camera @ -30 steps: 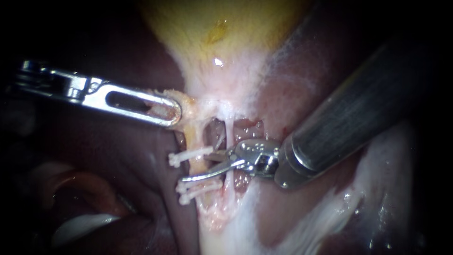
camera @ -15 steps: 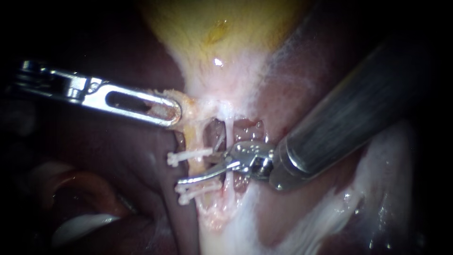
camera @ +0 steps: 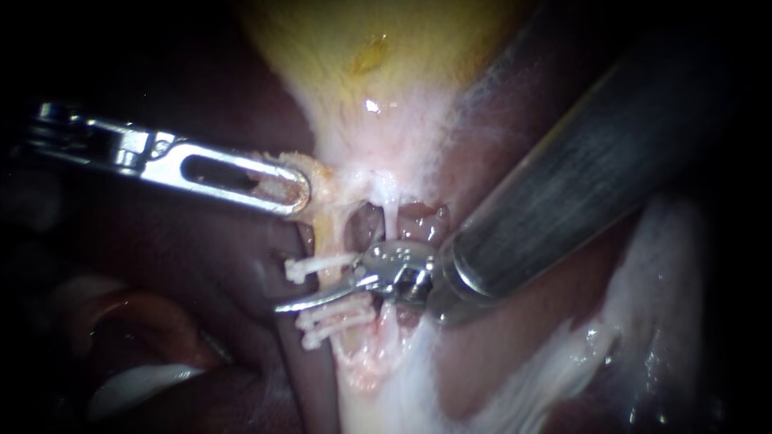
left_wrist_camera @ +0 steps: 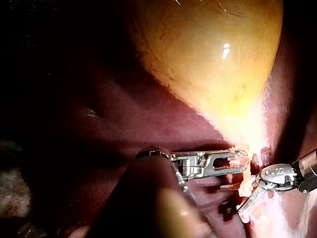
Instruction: Go to the cutting position left tube
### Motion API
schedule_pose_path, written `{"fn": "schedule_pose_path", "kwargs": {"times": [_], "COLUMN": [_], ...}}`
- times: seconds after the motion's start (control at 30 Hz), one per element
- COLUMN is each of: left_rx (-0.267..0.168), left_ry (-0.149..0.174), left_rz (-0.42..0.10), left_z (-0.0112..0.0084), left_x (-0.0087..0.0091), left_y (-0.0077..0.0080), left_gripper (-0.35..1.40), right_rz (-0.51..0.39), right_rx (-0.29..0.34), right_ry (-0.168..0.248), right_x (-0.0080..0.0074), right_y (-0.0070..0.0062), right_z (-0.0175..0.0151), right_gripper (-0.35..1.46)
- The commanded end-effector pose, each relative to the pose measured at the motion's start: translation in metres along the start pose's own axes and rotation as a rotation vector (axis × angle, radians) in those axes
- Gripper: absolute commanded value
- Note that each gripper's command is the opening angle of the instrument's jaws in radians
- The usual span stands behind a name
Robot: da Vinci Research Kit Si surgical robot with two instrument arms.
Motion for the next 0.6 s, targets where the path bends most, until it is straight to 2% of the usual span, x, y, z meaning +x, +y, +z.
{"fn": "schedule_pose_path", "kwargs": {"times": [0.03,0.6], "left_rx": [0.000,0.000], "left_ry": [0.000,0.000], "left_rz": [0.000,0.000], "left_z": [0.0000,0.0000], "left_x": [0.0000,0.0000], "left_y": [0.0000,0.0000], "left_gripper": [-0.35,-0.35], "right_rz": [-0.001,0.000], "right_rx": [-0.001,-0.009], "right_ry": [0.003,0.012], "right_x": [0.0001,0.0001], "right_y": [0.0000,0.0002], "right_z": [0.0001,0.0001], "right_gripper": [1.43,1.43]}}
